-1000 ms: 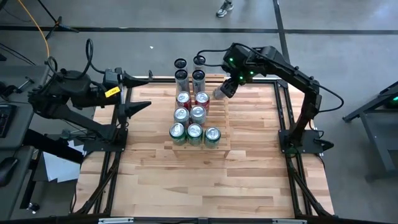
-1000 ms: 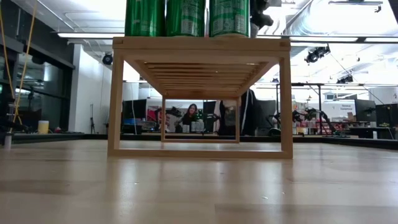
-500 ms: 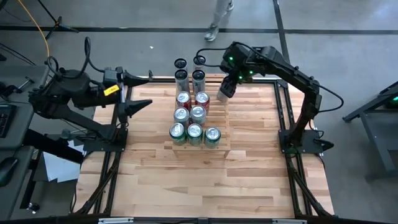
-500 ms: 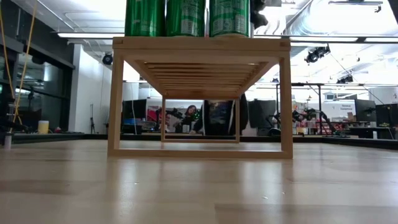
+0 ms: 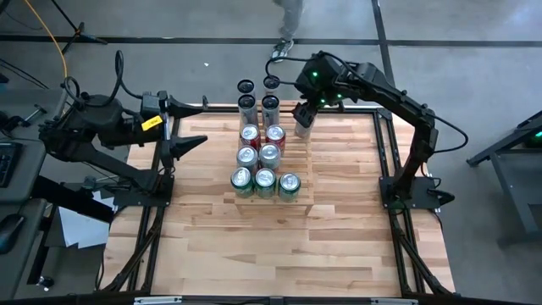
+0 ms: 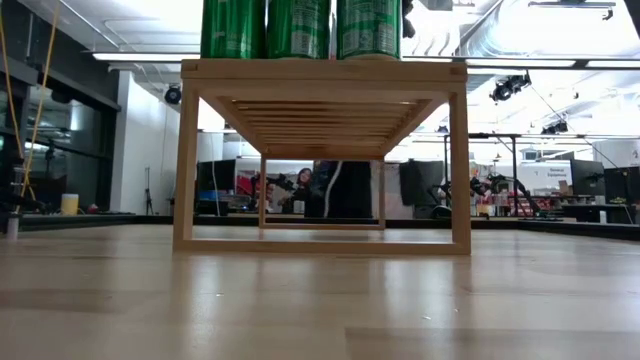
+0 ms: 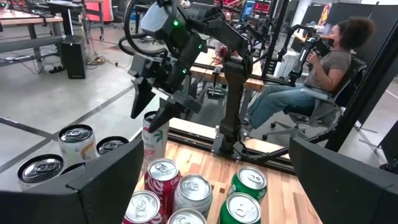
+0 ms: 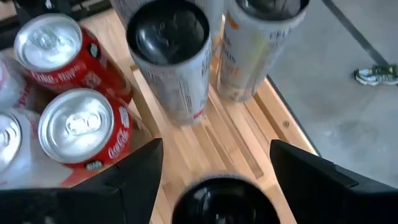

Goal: Place canned beverage on shelf
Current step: Put the white pink soda can on the shelf aligned with the other white pink soda cans

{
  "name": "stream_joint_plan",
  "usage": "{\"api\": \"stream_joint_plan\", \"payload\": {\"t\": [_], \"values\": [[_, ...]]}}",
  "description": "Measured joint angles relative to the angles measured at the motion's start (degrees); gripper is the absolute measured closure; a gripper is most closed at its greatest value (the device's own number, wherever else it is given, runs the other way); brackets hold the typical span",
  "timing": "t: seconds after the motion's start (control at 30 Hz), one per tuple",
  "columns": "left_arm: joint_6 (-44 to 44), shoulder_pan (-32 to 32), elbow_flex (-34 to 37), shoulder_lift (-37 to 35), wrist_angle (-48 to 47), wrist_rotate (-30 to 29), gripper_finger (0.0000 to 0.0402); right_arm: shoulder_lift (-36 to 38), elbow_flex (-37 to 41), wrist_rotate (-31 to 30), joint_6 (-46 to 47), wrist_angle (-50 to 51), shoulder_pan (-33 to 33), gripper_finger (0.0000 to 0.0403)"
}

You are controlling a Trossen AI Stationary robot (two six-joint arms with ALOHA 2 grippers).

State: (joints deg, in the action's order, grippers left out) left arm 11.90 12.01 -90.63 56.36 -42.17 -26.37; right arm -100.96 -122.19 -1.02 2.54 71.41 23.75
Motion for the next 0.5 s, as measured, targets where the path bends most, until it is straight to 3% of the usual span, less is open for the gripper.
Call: {"api": "stream_joint_plan", "payload": {"t": [0.23, 0.5], "values": [[-0.02, 0.0, 0.0, -0.02, 0.0, 0.0, 0.0009, 0.01, 0.02, 0.72, -0.66, -4.27, 0.0, 0.0123], [-0.09, 0.0, 0.0, -0.02, -0.02, 0.0, 0.0009, 2.13, -2.01, 2.16, -8.84, -8.66, 0.24, 0.0123]]}}
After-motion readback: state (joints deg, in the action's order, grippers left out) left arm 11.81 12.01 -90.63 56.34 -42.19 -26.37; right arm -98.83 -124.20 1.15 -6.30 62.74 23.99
